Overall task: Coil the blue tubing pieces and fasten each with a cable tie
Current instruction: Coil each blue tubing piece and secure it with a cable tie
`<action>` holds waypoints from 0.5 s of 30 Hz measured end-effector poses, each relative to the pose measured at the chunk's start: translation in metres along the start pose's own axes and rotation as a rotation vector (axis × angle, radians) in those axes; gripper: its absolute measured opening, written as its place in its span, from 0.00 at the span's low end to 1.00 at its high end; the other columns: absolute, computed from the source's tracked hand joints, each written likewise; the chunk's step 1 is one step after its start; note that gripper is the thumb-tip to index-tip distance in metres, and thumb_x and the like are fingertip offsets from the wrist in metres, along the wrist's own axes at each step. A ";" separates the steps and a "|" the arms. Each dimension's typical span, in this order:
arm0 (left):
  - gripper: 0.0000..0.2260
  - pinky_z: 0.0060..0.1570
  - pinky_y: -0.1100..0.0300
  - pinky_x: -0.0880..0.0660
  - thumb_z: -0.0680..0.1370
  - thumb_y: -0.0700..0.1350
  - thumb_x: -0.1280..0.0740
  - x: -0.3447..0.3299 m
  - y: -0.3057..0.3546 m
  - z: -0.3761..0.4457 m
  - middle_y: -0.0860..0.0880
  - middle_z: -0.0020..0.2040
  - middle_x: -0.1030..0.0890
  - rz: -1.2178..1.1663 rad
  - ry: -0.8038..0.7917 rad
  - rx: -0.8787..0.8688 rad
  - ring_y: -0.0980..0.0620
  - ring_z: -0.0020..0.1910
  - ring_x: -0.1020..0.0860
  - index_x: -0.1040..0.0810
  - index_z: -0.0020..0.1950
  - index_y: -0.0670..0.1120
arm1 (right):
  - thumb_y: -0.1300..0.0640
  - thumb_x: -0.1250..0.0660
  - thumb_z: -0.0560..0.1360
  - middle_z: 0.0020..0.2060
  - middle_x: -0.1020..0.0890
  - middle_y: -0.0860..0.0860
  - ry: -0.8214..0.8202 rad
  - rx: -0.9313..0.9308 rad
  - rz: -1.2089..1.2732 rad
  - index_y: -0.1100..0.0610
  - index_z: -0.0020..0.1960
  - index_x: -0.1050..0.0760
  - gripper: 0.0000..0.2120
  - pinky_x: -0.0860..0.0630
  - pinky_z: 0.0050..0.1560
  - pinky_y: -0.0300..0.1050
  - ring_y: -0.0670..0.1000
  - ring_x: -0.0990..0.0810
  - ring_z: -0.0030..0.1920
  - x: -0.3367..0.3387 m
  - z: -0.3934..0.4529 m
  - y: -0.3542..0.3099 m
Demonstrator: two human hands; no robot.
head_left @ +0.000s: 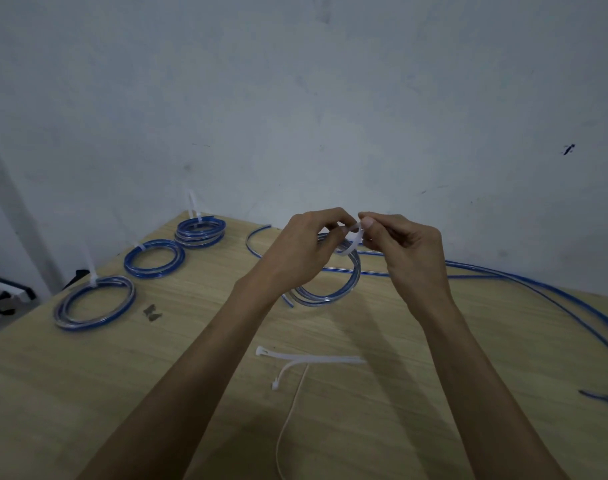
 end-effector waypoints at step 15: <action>0.09 0.50 0.56 0.24 0.83 0.43 0.38 0.000 -0.007 0.002 0.53 0.45 0.15 -0.099 -0.082 0.070 0.55 0.48 0.19 0.18 0.53 0.52 | 0.62 0.31 0.79 0.40 0.14 0.46 -0.016 0.088 -0.105 0.53 0.46 0.17 0.06 0.23 0.39 0.36 0.47 0.14 0.41 -0.001 -0.003 -0.016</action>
Point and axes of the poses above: each hand's wrist, its own z-axis towards the middle knuckle, its own x-axis out of the back of the hand, y = z × x, the point moved 4 cm from there along z, towards the middle knuckle
